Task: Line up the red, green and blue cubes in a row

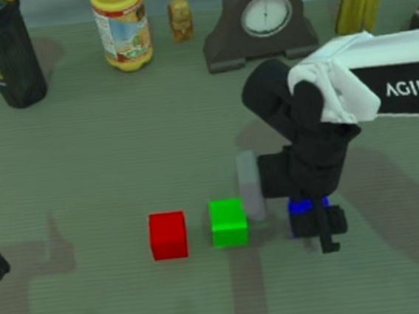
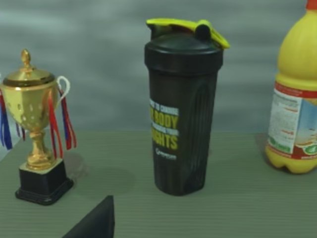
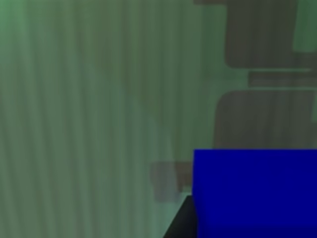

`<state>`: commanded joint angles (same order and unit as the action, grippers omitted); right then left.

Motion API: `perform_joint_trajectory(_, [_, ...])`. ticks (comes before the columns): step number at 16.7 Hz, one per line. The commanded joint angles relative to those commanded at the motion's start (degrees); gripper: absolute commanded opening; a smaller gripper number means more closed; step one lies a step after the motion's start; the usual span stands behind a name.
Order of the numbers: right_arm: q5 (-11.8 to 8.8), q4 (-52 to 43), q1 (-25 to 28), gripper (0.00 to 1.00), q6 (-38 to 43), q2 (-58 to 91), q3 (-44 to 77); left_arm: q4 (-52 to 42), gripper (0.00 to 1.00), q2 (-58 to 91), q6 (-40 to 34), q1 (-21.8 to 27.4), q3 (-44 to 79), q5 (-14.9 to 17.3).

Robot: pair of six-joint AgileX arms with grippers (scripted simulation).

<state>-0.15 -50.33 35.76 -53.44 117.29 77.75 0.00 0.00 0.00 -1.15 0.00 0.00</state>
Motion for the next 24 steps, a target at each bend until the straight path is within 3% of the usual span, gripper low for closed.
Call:
perform_joint_trajectory(5, [0.0, 0.0, 0.0, 0.98, 0.0, 0.0, 0.0, 0.0, 1.0, 0.0, 0.0, 0.0, 0.0, 0.0])
perform_joint_trajectory(6, [0.0, 0.0, 0.0, 1.0, 0.0, 0.0, 0.0, 0.0, 1.0, 0.0, 0.0, 0.0, 0.0, 0.0])
perform_joint_trajectory(15, [0.0, -0.2, 0.0, 1.0, -0.1, -0.1, 0.2, 0.0, 1.0, 0.0, 0.0, 0.0, 0.0, 0.0])
perform_joint_trajectory(24, [0.0, -14.5, 0.3, 1.0, -0.2, -4.9, 9.6, 0.0, 1.0, 0.0, 0.0, 0.0, 0.0, 0.0])
